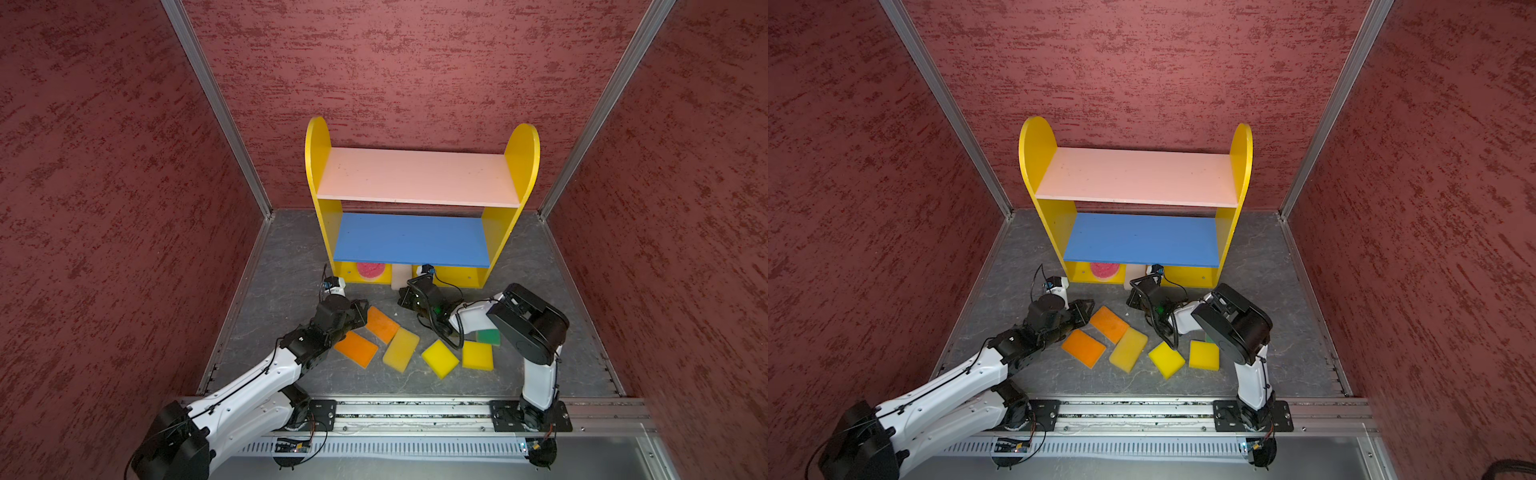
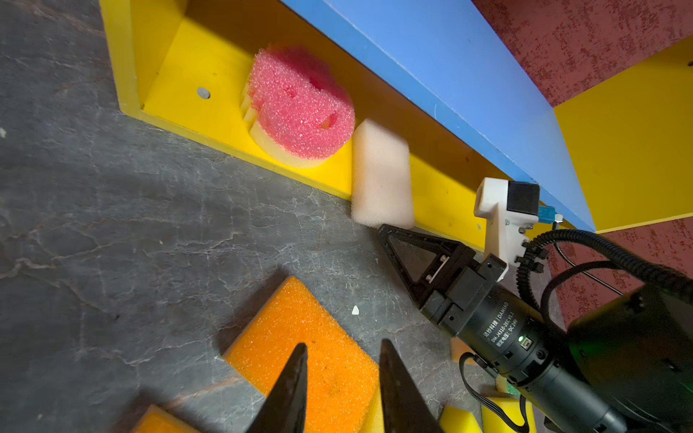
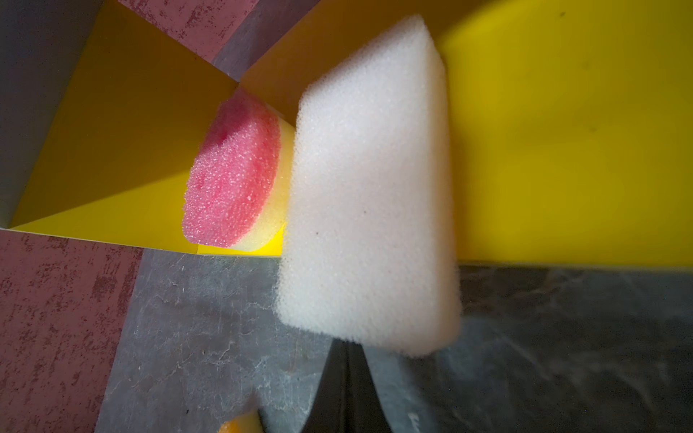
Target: Place and organize the cleaning sponges onto the shelf
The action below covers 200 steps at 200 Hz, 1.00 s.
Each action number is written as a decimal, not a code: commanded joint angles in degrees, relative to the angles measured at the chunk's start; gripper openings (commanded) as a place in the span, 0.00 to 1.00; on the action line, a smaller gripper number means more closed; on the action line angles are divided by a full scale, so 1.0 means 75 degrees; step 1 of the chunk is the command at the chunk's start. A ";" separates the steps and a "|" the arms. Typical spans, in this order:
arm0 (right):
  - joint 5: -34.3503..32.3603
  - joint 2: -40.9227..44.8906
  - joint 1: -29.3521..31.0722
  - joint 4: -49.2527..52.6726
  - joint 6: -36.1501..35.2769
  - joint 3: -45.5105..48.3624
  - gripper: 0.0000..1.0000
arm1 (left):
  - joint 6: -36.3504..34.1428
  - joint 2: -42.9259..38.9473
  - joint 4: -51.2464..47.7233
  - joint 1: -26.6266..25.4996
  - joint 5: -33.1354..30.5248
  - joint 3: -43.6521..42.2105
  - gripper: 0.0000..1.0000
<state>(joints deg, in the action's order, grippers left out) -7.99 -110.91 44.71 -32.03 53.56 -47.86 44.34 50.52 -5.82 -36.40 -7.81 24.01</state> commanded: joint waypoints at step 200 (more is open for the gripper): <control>-0.0669 -0.0639 0.0015 -0.0444 0.0115 -0.0777 0.03 | 0.0165 -0.0021 -0.0143 -0.0010 -0.0107 -0.0254 0.35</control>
<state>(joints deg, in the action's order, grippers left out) -11.60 -115.77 44.91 -32.75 54.89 -51.37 45.60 50.19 -6.83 -36.40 -8.03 23.18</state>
